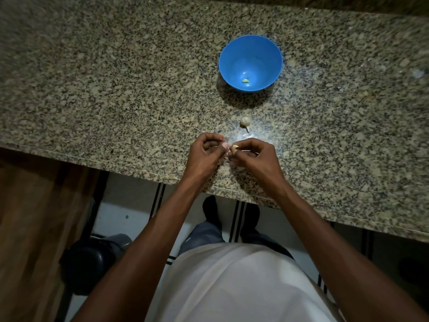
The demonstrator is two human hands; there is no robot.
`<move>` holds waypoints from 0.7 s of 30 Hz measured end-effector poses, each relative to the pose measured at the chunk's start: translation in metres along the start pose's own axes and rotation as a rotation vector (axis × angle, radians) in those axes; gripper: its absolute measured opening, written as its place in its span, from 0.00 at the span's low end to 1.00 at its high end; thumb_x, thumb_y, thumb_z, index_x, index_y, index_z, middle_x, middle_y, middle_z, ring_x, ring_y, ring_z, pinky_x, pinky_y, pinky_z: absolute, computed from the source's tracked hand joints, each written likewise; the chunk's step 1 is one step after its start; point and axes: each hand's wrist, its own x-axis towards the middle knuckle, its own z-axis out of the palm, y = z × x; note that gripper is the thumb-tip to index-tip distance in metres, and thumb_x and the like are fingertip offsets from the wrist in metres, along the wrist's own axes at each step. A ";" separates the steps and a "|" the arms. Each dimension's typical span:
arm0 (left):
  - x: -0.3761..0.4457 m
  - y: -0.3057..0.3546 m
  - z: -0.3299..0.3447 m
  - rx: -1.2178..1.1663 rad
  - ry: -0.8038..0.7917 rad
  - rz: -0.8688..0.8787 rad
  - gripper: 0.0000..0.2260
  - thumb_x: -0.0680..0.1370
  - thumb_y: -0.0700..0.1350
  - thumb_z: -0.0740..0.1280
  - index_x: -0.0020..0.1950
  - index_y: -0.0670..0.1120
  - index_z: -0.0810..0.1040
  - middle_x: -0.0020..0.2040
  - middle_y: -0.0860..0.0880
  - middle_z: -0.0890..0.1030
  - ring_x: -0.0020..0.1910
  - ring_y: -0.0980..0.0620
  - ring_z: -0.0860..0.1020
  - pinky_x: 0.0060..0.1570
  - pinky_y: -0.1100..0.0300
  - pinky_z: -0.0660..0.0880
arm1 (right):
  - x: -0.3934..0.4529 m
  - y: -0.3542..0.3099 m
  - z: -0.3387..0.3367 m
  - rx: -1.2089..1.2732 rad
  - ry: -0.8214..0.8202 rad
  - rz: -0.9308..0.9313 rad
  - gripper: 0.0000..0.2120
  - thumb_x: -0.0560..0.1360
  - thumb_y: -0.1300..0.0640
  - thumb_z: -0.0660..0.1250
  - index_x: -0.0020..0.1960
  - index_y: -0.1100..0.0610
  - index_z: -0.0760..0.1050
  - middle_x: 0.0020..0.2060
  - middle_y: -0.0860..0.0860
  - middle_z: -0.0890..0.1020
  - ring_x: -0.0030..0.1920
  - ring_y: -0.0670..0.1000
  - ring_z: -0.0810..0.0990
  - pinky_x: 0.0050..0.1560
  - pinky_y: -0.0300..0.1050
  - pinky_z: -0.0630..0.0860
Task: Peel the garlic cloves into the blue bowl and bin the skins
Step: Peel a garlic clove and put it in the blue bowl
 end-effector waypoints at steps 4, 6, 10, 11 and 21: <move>0.008 0.002 -0.011 0.107 0.074 0.044 0.08 0.77 0.35 0.75 0.55 0.42 0.83 0.54 0.50 0.86 0.49 0.54 0.86 0.45 0.60 0.84 | 0.016 -0.005 -0.047 -0.297 0.145 -0.015 0.08 0.76 0.63 0.75 0.56 0.58 0.83 0.47 0.53 0.88 0.45 0.50 0.88 0.51 0.51 0.86; 0.014 0.005 -0.015 0.165 0.071 0.067 0.07 0.76 0.34 0.75 0.52 0.42 0.84 0.53 0.50 0.87 0.47 0.54 0.86 0.43 0.62 0.83 | 0.033 -0.019 -0.068 -0.486 0.188 -0.083 0.09 0.77 0.63 0.74 0.57 0.58 0.84 0.46 0.51 0.87 0.40 0.41 0.85 0.44 0.36 0.83; 0.022 0.002 -0.016 0.277 0.046 0.099 0.09 0.75 0.32 0.74 0.52 0.43 0.85 0.52 0.51 0.87 0.50 0.54 0.86 0.45 0.65 0.82 | 0.058 -0.035 -0.085 -0.698 0.138 -0.214 0.06 0.78 0.64 0.73 0.54 0.60 0.86 0.40 0.52 0.86 0.29 0.34 0.81 0.33 0.26 0.75; 0.023 0.000 -0.016 0.294 0.041 0.109 0.09 0.75 0.31 0.74 0.52 0.43 0.86 0.52 0.51 0.87 0.51 0.55 0.86 0.48 0.64 0.82 | 0.062 -0.034 -0.086 -0.735 0.129 -0.241 0.07 0.77 0.65 0.72 0.54 0.60 0.86 0.40 0.53 0.87 0.30 0.36 0.82 0.36 0.29 0.78; 0.008 0.005 -0.005 0.188 -0.007 0.204 0.07 0.79 0.37 0.73 0.54 0.46 0.86 0.53 0.53 0.87 0.53 0.61 0.84 0.51 0.69 0.79 | 0.047 -0.023 -0.080 -0.434 0.015 -0.176 0.07 0.78 0.59 0.73 0.55 0.55 0.86 0.44 0.51 0.88 0.43 0.51 0.89 0.47 0.56 0.87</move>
